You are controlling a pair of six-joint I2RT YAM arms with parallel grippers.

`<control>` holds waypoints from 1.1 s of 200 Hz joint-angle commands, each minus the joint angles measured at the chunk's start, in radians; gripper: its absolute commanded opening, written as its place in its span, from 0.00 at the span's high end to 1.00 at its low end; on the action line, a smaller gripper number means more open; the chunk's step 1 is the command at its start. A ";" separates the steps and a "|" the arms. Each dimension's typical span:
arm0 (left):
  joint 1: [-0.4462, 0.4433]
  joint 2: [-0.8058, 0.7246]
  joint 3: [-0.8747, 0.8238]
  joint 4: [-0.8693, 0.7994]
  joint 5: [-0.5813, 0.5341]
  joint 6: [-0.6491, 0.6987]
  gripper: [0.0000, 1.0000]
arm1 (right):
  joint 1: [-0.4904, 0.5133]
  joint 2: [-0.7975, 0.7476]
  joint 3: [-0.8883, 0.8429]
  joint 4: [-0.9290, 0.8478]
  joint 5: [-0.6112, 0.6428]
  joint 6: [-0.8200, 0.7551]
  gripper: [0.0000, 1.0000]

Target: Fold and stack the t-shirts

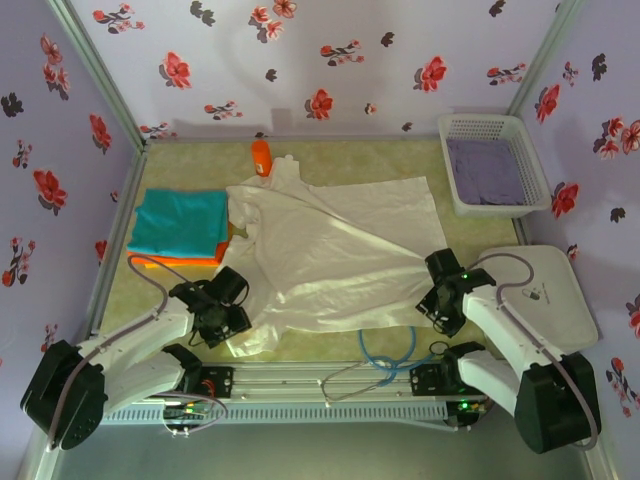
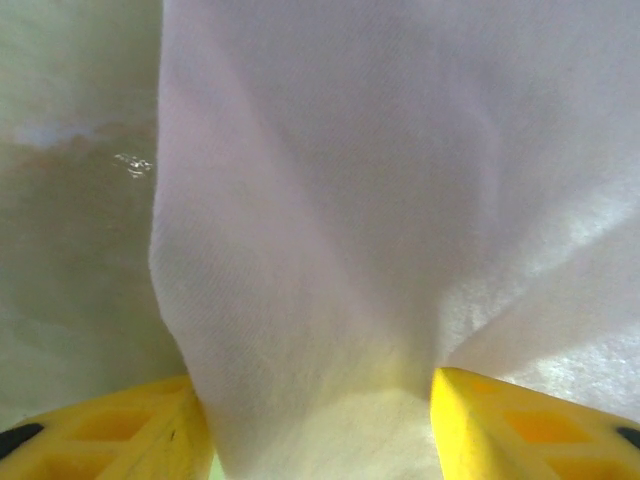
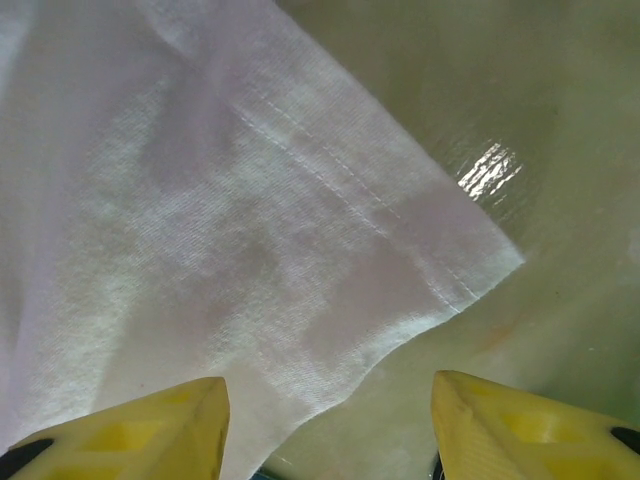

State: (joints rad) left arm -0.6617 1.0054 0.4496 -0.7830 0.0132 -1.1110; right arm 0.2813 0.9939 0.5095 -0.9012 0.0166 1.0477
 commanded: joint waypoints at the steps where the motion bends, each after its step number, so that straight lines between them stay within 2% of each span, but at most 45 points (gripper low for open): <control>1: 0.010 -0.011 0.010 0.010 -0.034 0.034 0.41 | 0.042 -0.026 -0.022 0.006 0.012 0.146 0.42; 22: 0.010 -0.028 -0.001 0.011 -0.034 0.027 0.41 | 0.082 -0.097 -0.040 -0.048 0.102 0.307 0.40; 52: 0.010 -0.032 -0.002 0.010 -0.032 0.028 0.41 | 0.094 -0.114 -0.047 -0.078 0.129 0.432 0.39; 128: 0.010 -0.032 0.001 0.002 -0.028 0.030 0.42 | 0.156 0.095 -0.055 0.143 0.122 0.495 0.41; 175: 0.009 -0.050 0.009 -0.055 -0.012 0.025 0.42 | 0.167 0.111 -0.098 0.196 0.133 0.509 0.54; 220: 0.010 -0.032 -0.002 -0.085 -0.012 0.034 0.41 | 0.165 0.103 -0.091 0.217 0.193 0.460 0.84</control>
State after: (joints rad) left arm -0.6598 0.9607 0.4500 -0.8276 0.0021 -1.0924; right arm 0.4416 1.0714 0.4587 -0.8558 0.1444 1.5234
